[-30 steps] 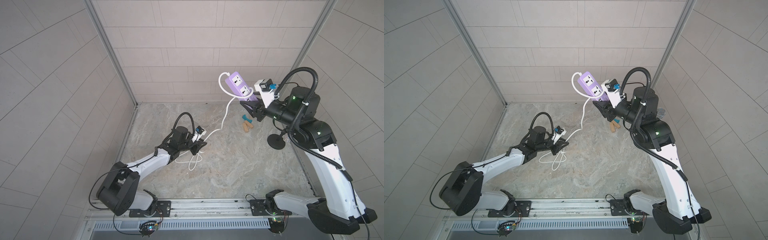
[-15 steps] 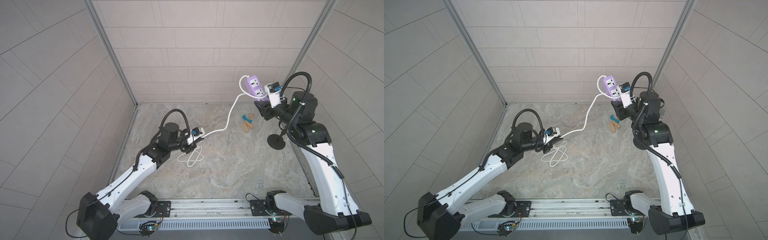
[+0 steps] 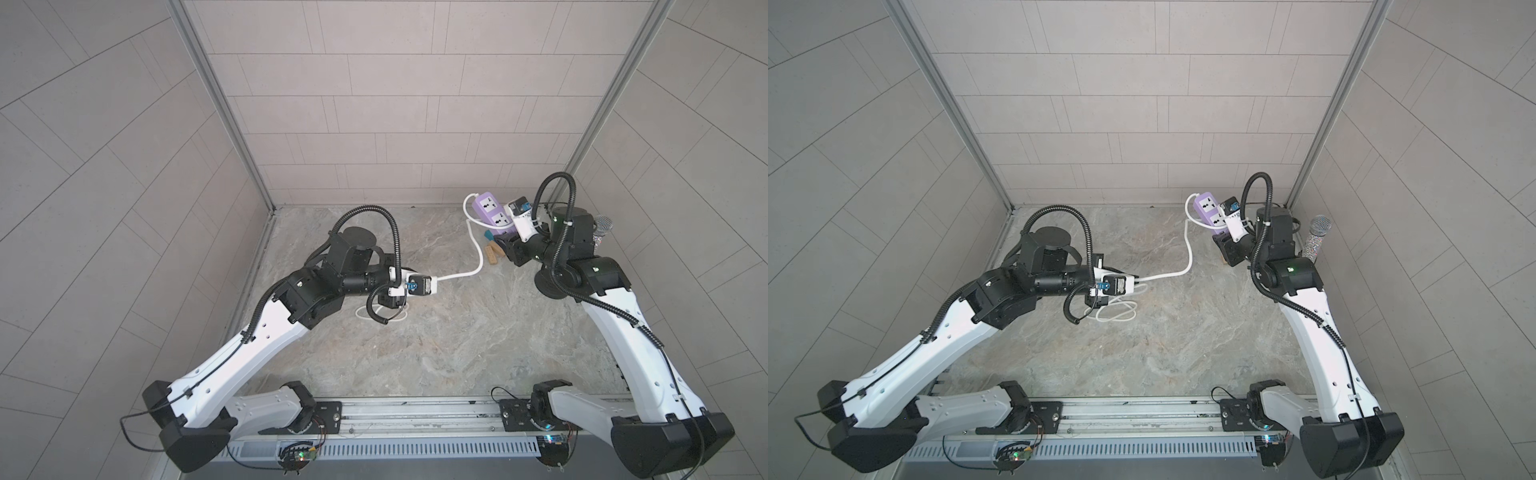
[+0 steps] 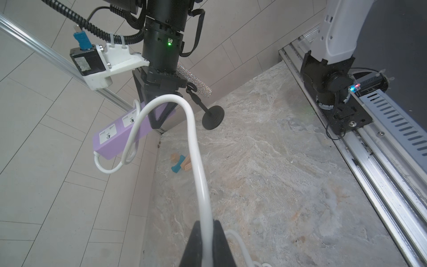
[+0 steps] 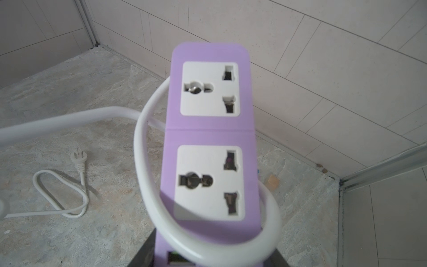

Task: Wrap the cord around the power strip
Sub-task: Wrap the power cord around the power strip.

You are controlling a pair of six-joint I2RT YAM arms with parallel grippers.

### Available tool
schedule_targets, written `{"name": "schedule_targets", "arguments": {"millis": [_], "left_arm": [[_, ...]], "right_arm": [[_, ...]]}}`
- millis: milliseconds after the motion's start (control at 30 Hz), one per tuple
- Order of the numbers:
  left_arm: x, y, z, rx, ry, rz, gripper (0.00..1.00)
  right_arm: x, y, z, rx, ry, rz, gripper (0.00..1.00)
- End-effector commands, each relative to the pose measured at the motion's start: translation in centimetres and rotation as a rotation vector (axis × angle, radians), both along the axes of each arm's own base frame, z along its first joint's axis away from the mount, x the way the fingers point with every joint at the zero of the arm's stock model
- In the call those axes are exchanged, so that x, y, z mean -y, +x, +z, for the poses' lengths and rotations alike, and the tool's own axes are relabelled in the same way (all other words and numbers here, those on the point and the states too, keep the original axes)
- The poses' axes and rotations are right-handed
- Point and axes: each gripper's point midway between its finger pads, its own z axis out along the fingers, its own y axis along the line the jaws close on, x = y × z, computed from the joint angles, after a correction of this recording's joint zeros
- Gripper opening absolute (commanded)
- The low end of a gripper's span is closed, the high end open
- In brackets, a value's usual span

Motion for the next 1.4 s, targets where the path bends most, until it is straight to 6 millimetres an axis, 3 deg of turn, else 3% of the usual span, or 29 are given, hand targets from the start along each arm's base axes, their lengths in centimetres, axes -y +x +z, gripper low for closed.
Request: {"name": "schedule_targets", "arguments": {"millis": [0, 100, 200, 333, 433, 600, 967, 1200, 1367], "left_arm": [[-0.5, -1.8, 1.5, 0.041, -0.002, -0.062, 0.0], [-1.4, -2.5, 1.2, 0.022, -0.007, -0.048, 0.0], [-2.3, -2.6, 1.5, 0.049, -0.027, -0.008, 0.0], [-2.9, -2.4, 2.6, 0.091, -0.071, 0.034, 0.0], [-2.7, -1.9, 3.5, 0.122, -0.088, 0.044, 0.0], [-0.9, -1.2, 6.3, 0.146, -0.131, 0.001, 0.0], [1.9, 4.7, 9.4, 0.264, -0.061, 0.077, 0.0], [3.3, 9.5, 10.7, 0.334, -0.047, 0.175, 0.0], [4.3, 11.4, 12.2, 0.376, -0.081, 0.209, 0.0]], "right_arm": [[2.9, 0.8, 4.6, 0.132, 0.147, -0.125, 0.0], [5.0, 1.6, 4.5, 0.128, 0.145, -0.203, 0.0], [6.6, 2.2, 3.1, 0.102, 0.083, -0.268, 0.0], [7.9, 2.9, 0.2, 0.045, -0.033, -0.295, 0.0], [7.6, 2.8, -2.6, -0.008, -0.155, -0.264, 0.0], [4.5, 1.2, -7.9, -0.085, -0.373, -0.101, 0.0], [-2.1, -4.6, -13.3, -0.092, -0.371, 0.231, 0.0], [-7.9, -9.0, -12.5, 0.042, -0.206, 0.513, 0.0], [-11.3, -11.9, -12.7, 0.067, -0.156, 0.681, 0.0]]}}
